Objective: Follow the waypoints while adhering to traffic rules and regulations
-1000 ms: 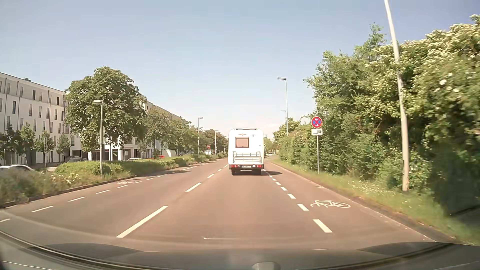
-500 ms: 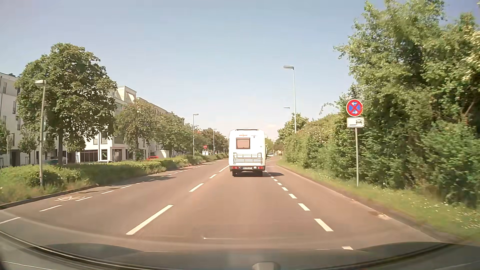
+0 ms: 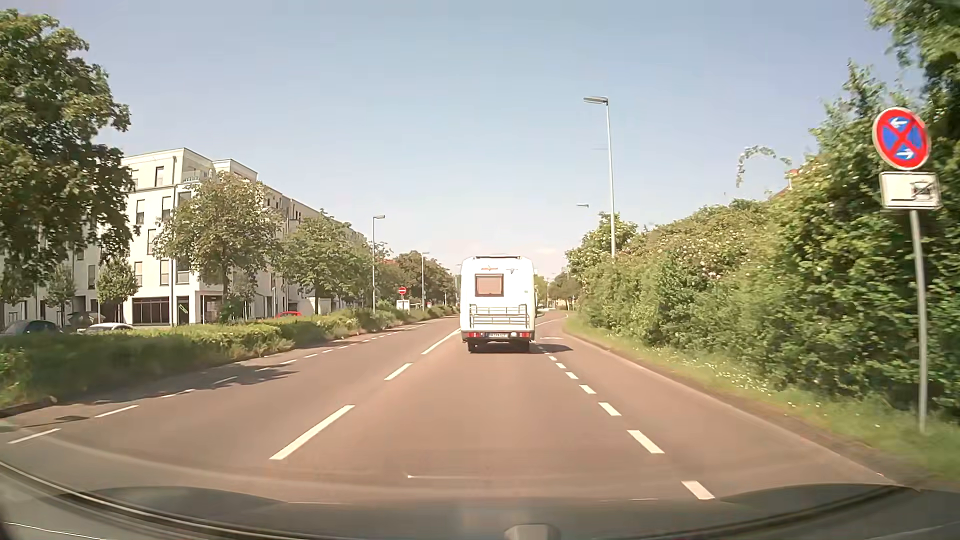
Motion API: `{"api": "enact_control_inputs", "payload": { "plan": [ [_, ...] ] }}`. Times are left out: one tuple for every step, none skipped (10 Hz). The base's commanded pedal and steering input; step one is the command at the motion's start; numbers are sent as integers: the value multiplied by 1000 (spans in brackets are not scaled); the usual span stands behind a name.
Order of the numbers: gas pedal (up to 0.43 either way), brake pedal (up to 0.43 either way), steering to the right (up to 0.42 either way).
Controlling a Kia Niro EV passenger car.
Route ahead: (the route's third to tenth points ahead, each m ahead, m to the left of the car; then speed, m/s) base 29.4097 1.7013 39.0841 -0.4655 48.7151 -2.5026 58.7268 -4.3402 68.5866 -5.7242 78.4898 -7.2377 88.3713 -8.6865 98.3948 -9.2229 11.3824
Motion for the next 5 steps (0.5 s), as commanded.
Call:
{"api": "enact_control_inputs", "payload": {
  "plan": [
    [59, 0, 3],
    [59, 0, 3],
    [59, 0, 5],
    [47, 0, 5],
    [47, 0, 5]
  ]
}}
